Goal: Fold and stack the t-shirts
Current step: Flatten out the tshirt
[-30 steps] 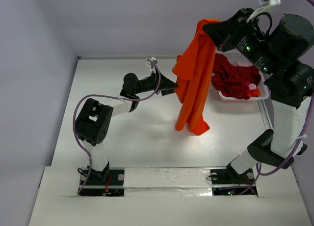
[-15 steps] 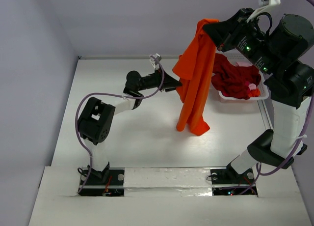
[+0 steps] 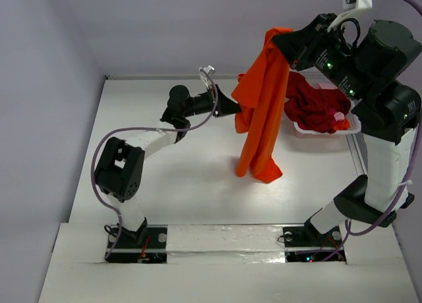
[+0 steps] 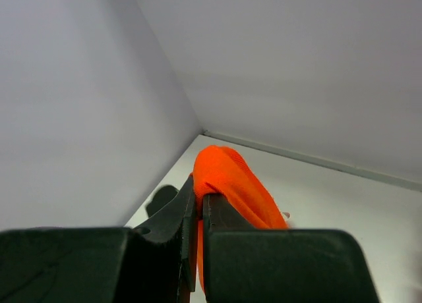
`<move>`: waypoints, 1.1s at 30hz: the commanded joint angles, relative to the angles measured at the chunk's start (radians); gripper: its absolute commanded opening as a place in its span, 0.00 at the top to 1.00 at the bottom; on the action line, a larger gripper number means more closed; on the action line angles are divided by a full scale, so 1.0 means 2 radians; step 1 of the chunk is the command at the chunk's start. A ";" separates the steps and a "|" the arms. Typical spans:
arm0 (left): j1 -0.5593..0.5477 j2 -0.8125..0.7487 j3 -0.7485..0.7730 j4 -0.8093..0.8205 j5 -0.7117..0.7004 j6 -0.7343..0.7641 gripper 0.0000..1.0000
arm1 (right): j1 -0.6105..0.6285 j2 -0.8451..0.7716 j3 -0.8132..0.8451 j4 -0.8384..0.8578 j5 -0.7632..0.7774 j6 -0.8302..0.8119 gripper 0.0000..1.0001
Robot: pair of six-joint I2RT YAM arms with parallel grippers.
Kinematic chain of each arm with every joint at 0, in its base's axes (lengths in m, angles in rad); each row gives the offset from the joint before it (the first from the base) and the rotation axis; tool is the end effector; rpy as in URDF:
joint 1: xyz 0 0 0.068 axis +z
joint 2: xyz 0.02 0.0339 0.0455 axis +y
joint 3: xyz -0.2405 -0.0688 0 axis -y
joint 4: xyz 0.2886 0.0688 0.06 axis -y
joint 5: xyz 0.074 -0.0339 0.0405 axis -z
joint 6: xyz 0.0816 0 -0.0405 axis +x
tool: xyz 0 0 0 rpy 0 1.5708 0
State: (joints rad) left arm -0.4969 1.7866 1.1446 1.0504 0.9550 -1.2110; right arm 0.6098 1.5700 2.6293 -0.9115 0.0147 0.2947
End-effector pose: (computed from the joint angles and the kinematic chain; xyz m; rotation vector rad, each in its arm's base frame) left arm 0.3636 -0.2729 0.2718 0.5035 1.5711 -1.9279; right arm 0.2160 0.1494 0.6579 -0.2174 1.4478 0.7324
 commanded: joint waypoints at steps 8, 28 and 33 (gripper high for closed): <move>0.035 -0.138 0.168 -0.418 -0.144 0.291 1.00 | -0.002 -0.016 -0.034 0.017 0.078 -0.003 1.00; 0.067 -0.256 0.235 -0.646 -0.434 0.375 1.00 | -0.002 -0.128 -0.133 -0.072 0.344 0.072 1.00; 0.072 -0.261 0.241 -0.649 -0.444 0.379 1.00 | -0.002 -0.134 -0.176 -0.107 0.331 0.097 1.00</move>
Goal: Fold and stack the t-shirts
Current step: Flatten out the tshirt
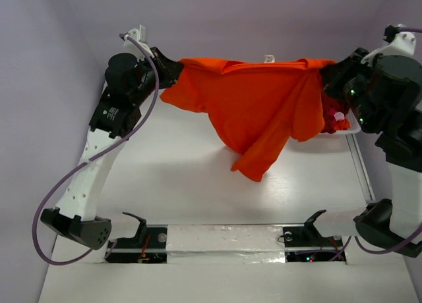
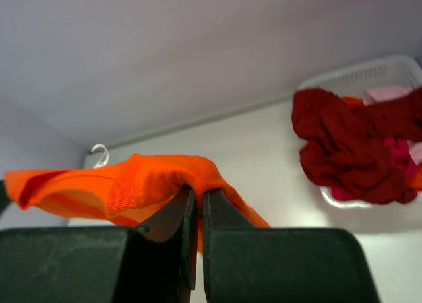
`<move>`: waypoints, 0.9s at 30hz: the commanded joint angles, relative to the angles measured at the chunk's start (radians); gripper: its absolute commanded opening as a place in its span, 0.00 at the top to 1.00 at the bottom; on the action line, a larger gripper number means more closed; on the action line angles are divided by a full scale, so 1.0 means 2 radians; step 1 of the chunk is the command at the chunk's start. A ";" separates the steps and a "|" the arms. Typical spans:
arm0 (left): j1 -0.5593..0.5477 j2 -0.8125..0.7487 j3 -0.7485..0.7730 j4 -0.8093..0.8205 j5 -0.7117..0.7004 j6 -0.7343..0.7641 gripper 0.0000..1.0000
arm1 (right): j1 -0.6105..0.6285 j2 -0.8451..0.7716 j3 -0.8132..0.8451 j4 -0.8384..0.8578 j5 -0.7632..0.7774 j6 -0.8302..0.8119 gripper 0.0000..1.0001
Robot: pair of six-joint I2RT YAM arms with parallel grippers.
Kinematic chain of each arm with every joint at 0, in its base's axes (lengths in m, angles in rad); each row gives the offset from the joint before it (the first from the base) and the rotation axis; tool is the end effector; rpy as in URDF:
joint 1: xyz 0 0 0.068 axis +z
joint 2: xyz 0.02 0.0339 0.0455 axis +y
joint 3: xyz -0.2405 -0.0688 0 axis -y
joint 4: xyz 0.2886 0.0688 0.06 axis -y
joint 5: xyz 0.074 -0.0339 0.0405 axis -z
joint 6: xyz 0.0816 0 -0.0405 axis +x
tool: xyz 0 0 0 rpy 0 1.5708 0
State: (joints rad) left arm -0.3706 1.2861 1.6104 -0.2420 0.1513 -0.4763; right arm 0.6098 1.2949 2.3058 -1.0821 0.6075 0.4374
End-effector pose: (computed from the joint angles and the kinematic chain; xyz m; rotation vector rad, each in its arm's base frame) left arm 0.3321 -0.1422 0.5059 0.0451 1.5405 -0.7915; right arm 0.1886 0.0750 0.6113 0.3219 1.6060 0.3053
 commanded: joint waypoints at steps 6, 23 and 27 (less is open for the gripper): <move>0.013 -0.015 0.045 -0.031 -0.089 0.020 1.00 | -0.006 0.047 0.007 -0.095 0.055 0.048 1.00; 0.013 -0.025 0.161 -0.054 -0.146 0.055 1.00 | -0.049 0.050 0.077 -0.036 0.029 0.024 1.00; 0.008 -0.043 0.147 -0.052 -0.153 0.062 1.00 | -0.049 0.024 0.073 -0.052 0.037 0.009 1.00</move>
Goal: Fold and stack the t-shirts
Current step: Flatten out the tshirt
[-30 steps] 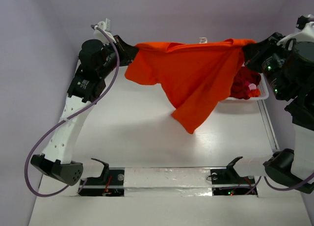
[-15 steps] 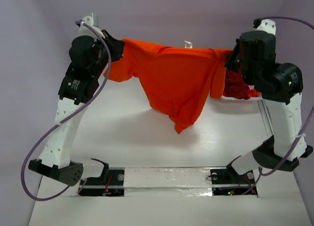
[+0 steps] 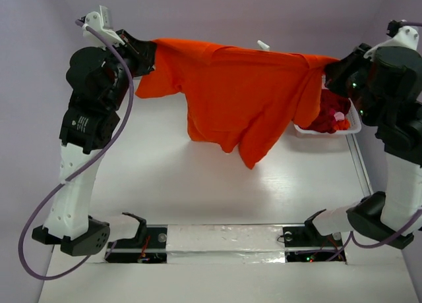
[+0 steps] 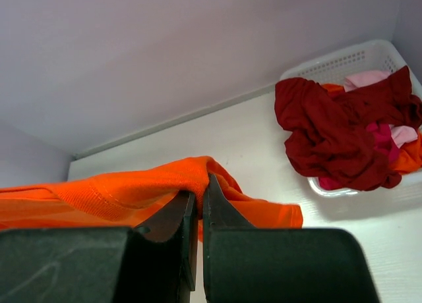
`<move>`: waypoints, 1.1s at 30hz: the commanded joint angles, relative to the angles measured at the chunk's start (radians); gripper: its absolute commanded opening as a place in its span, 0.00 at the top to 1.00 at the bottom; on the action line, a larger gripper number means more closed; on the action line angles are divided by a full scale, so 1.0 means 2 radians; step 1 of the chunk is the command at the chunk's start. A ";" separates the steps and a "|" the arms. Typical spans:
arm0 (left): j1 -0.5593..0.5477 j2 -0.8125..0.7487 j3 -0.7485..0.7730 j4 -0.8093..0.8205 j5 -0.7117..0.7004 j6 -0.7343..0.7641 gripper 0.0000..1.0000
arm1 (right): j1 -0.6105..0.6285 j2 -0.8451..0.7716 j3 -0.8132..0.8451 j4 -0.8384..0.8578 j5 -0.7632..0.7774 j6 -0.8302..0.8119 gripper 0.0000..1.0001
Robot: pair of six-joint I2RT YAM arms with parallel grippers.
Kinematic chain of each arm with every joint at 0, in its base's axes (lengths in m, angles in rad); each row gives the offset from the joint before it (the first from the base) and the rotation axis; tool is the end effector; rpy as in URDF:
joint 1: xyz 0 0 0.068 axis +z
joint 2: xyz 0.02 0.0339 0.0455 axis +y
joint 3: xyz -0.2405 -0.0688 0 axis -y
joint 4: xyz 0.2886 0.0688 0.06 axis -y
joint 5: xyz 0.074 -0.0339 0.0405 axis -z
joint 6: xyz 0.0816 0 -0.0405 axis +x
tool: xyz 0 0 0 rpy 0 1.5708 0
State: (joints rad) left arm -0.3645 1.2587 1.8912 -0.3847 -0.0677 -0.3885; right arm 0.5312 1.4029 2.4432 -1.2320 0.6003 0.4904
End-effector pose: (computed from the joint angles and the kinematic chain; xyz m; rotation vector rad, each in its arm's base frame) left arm 0.2768 -0.0997 0.5995 -0.0747 1.3455 -0.5934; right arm 0.2068 0.0681 0.6030 0.3944 1.6884 0.2236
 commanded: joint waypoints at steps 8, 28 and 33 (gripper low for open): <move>0.005 -0.149 -0.108 0.088 -0.091 0.012 1.00 | -0.010 -0.132 -0.112 0.062 0.016 -0.008 1.00; 0.005 -0.333 -0.269 -0.024 -0.085 -0.050 1.00 | -0.010 -0.363 -0.317 -0.006 -0.050 0.018 1.00; 0.005 -0.303 -0.231 -0.043 -0.090 -0.036 1.00 | -0.010 -0.324 -0.287 -0.010 -0.112 -0.036 1.00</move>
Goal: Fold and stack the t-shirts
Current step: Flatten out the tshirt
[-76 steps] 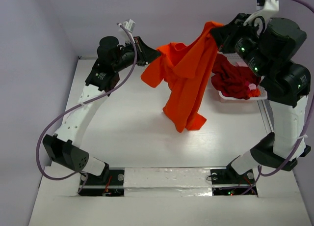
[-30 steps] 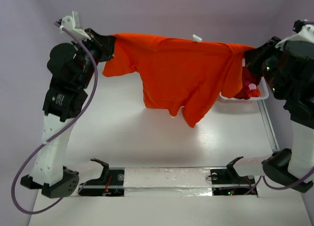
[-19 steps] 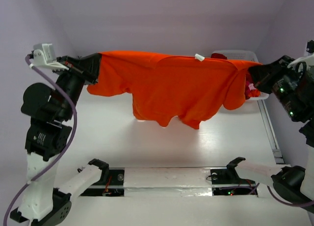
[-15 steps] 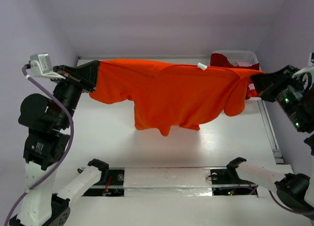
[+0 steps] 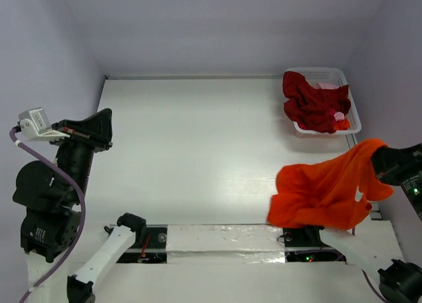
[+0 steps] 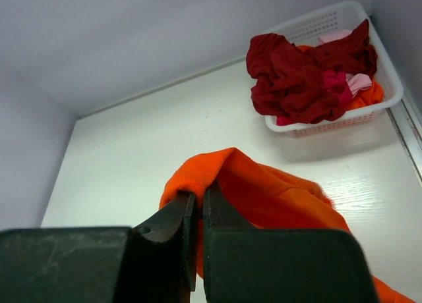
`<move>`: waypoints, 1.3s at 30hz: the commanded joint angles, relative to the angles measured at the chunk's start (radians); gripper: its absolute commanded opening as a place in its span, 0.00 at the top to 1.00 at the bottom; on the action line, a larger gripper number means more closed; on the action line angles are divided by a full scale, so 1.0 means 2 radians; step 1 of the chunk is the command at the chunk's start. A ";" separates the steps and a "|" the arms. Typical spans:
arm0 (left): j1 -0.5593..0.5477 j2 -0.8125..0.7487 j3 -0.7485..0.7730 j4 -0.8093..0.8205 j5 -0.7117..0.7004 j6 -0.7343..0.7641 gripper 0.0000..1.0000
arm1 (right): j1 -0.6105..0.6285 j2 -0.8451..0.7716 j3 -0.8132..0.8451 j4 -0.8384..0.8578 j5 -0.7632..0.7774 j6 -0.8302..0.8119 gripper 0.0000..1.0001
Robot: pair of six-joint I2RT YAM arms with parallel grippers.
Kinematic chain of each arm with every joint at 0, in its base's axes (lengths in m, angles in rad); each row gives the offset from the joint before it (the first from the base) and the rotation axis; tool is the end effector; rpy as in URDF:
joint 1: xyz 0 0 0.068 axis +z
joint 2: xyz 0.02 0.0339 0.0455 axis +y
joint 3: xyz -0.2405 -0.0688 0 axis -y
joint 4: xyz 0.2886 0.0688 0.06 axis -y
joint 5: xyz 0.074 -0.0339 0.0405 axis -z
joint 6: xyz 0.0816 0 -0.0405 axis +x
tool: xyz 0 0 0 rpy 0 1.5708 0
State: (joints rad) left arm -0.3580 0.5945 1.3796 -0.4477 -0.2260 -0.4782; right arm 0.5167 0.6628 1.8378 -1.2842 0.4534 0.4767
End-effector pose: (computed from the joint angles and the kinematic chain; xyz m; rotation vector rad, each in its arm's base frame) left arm 0.1257 -0.0275 0.5455 -0.2743 1.2335 -0.5852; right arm 0.0462 -0.0149 0.5348 0.3076 1.6539 0.3696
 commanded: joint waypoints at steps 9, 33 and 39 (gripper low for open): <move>0.002 0.147 0.112 0.010 0.058 -0.019 1.00 | -0.003 0.212 0.169 0.036 -0.030 -0.030 1.00; -0.023 0.186 -0.262 0.488 0.400 -0.111 0.40 | -0.003 0.305 0.262 0.055 -0.036 -0.037 1.00; -0.049 0.269 -0.324 0.665 0.445 -0.186 0.33 | -0.003 0.288 0.247 0.053 -0.043 -0.040 1.00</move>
State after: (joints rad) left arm -0.4400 1.0630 0.7841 0.6117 0.5766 -0.7586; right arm 0.5163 1.2438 2.3329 -1.2419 0.3664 0.4137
